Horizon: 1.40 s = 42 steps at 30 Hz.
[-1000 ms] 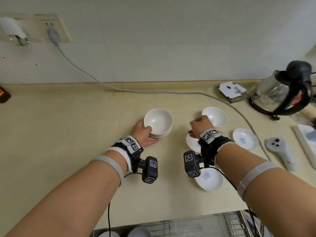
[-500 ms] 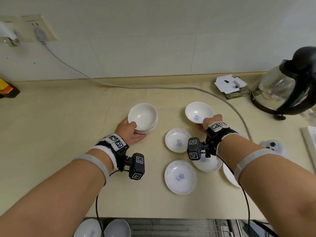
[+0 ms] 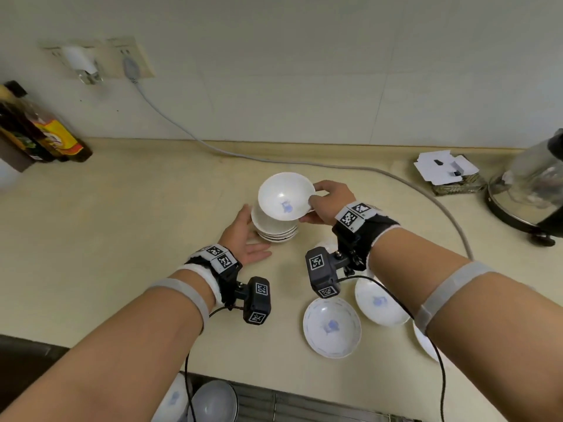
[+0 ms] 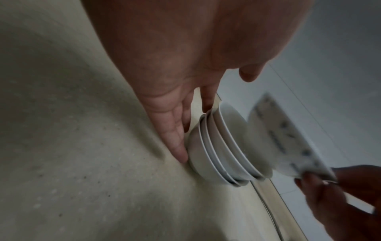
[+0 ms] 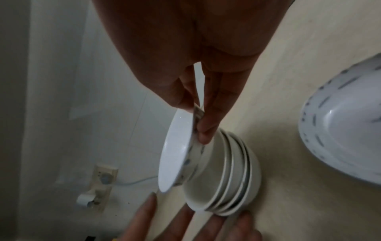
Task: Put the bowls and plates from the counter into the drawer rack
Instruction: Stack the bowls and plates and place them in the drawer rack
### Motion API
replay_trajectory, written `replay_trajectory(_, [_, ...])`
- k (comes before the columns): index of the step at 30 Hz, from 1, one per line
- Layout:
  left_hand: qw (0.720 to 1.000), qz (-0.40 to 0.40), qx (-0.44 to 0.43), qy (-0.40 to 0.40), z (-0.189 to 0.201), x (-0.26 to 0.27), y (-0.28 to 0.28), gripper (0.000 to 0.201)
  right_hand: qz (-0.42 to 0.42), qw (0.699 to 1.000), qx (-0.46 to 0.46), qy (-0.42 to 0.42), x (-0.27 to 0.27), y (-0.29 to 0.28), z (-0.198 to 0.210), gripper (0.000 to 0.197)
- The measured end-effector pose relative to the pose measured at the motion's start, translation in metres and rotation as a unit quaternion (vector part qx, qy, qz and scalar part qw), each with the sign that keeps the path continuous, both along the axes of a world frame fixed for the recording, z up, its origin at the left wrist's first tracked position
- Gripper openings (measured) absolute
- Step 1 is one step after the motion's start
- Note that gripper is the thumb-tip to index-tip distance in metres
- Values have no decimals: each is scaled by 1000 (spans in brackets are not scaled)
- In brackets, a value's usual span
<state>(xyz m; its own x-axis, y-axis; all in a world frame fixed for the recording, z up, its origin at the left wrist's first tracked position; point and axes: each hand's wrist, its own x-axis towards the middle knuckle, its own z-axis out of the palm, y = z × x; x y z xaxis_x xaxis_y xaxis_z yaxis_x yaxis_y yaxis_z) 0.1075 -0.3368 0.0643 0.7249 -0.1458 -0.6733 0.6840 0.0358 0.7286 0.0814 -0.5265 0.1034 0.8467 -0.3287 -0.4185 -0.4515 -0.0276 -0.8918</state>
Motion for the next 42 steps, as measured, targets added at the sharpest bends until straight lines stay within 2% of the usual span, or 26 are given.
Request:
replay_trajectory(3, [1000, 1, -26, -6, -1, 2, 4, 63, 15, 999, -25, 30, 4, 17, -11, 36])
replay_trajectory(10, [999, -13, -27, -21, -4, 6, 0, 38, -7, 995, -94, 32, 6, 25, -23, 25])
replay_trajectory(12, [999, -19, -24, -34, -7, 9, -2, 39, -11, 994, -108, 31, 8, 25, -26, 21])
replay_trajectory(16, [998, -27, -18, -45, -13, 15, -5, 44, 18, 988, -129, 85, 17, 23, -33, 42])
replay_trajectory(20, [997, -15, -9, -69, -20, 18, -7, 45, 68, 984, -59, 154, 23, 29, -36, 46])
replay_trajectory(23, [996, 0, -13, -87, -21, 11, -5, 38, 57, 988, 2, 144, 22, 38, -39, 44])
replay_trajectory(26, [994, 23, -9, -111, -16, -4, 11, 44, 52, 991, 38, 121, 14, 50, -37, 49])
replay_trajectory(29, [990, 53, -1, -130, -3, -23, 44, 48, 79, 988, 93, 94, 3, 71, -26, 50])
replay_trajectory(32, [987, 72, 18, -144, 16, -49, 86, 50, 141, 974, 146, 95, -12, 104, -9, 46])
replay_trajectory(37, [980, 101, 66, -160, 45, -106, 150, 44, 225, 950, 183, 111, -46, 166, 11, 42])
replay_trajectory(40, [976, 118, 93, -158, 50, -141, 181, 41, 263, 936, 200, 124, -70, 197, 17, 47])
replay_trajectory(42, [979, 128, 81, -140, 51, -165, 200, 47, 278, 929, 208, 128, -88, 215, 17, 51])
